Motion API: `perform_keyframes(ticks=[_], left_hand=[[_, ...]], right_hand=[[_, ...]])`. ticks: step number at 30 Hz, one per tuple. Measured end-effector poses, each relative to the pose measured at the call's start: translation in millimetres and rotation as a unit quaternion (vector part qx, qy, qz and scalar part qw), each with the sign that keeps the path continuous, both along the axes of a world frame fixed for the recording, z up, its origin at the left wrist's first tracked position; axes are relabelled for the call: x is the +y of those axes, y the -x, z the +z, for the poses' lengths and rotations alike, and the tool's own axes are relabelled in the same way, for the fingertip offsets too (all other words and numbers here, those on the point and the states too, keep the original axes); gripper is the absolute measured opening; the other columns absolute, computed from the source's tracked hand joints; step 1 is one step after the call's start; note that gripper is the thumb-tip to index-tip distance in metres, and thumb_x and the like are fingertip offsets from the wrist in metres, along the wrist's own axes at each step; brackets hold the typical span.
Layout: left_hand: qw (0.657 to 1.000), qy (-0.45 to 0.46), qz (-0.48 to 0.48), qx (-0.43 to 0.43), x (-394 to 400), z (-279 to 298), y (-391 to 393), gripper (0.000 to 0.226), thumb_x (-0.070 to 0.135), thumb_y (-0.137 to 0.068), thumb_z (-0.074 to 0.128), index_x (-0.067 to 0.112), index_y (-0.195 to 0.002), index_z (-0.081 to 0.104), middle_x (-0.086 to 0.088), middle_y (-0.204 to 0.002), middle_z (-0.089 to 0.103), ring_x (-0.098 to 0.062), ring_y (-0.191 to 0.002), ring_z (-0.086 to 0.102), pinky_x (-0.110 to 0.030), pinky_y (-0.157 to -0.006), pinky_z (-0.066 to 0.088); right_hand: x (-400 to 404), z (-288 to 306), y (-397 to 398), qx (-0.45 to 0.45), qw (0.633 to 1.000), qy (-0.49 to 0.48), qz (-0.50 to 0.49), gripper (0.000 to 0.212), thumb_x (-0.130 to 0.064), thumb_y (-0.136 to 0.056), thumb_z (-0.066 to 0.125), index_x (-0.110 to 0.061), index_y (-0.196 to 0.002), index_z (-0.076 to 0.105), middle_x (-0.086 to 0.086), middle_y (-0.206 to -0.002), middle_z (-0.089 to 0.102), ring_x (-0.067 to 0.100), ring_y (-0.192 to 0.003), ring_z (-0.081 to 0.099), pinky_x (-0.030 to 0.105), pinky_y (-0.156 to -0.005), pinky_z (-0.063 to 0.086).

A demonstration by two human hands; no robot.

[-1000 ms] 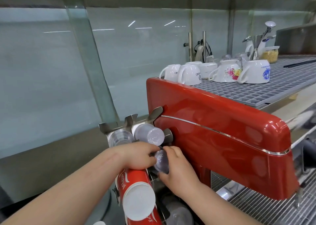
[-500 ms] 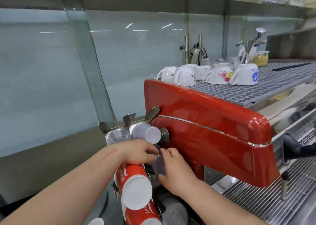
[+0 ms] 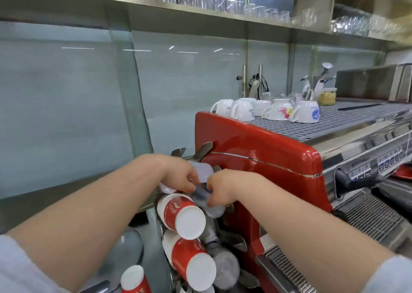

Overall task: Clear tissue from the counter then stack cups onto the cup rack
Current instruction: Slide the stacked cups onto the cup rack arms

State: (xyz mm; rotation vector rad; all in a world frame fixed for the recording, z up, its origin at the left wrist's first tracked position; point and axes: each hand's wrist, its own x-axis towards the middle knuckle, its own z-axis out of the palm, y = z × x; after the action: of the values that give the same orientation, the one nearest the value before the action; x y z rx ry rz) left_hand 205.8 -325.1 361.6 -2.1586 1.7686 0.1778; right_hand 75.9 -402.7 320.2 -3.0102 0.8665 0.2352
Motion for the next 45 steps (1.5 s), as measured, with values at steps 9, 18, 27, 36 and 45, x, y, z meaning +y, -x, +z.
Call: perform_keyframes(ticks=[9, 18, 27, 36, 45], left_hand=[[1.000, 0.000, 0.021, 0.015, 91.5, 21.4, -11.0, 0.042, 0.046, -0.092, 0.053, 0.040, -0.133, 0.050, 0.018, -0.124, 0.061, -0.010, -0.114, 0.056, -0.033, -0.102, 0.042], [0.991, 0.006, 0.087, 0.099, 202.5, -39.9, -45.0, 0.042, 0.048, -0.090, 0.054, 0.045, -0.132, 0.050, 0.022, -0.119, 0.062, -0.004, -0.108, 0.059, -0.031, -0.100, 0.045], [0.958, 0.065, 0.140, 0.240, 262.8, -183.0, -30.6, 0.043, 0.034, -0.092, 0.057, 0.040, -0.135, 0.050, 0.014, -0.126, 0.061, -0.003, -0.110, 0.058, -0.027, -0.099, 0.046], [0.880, 0.185, 0.213, 0.383, 265.5, -280.2, 8.7, 0.066, 0.038, -0.084, 0.070, 0.057, -0.131, 0.029, 0.018, -0.123, 0.048, -0.005, -0.116, 0.050, -0.024, -0.098, 0.044], [0.882, 0.213, 0.210, 0.364, 241.6, -306.2, 18.7, 0.075, 0.051, -0.074, 0.071, 0.037, -0.141, 0.040, 0.013, -0.139, 0.044, 0.002, -0.124, 0.036, -0.022, -0.102, 0.039]], right_hand=[[63.6, 42.0, -7.3, -0.016, 0.996, 0.032, 0.087, 0.040, -0.045, -0.085, 0.057, -0.022, -0.117, 0.063, 0.002, -0.103, 0.068, 0.023, -0.091, 0.064, 0.036, -0.079, 0.054], [145.6, -4.8, -20.1, -0.060, 0.976, 0.019, 0.209, 0.039, -0.044, -0.089, 0.053, -0.023, -0.122, 0.057, 0.001, -0.114, 0.062, 0.023, -0.104, 0.056, 0.037, -0.086, 0.050], [178.4, -139.1, -8.8, -0.039, 0.966, -0.137, 0.214, 0.036, -0.040, -0.087, 0.054, -0.026, -0.120, 0.056, 0.003, -0.105, 0.060, 0.025, -0.101, 0.058, 0.040, -0.088, 0.050], [171.9, -243.6, 18.9, -0.048, 0.954, -0.292, 0.054, 0.068, -0.041, -0.081, 0.060, -0.029, -0.143, 0.035, 0.000, -0.136, 0.049, 0.019, -0.128, 0.046, 0.035, -0.103, 0.043], [176.0, -293.4, 23.4, -0.047, 0.936, -0.350, 0.006, 0.043, -0.032, -0.083, 0.056, -0.024, -0.125, 0.050, 0.001, -0.109, 0.058, 0.018, -0.097, 0.052, 0.026, -0.078, 0.041]])
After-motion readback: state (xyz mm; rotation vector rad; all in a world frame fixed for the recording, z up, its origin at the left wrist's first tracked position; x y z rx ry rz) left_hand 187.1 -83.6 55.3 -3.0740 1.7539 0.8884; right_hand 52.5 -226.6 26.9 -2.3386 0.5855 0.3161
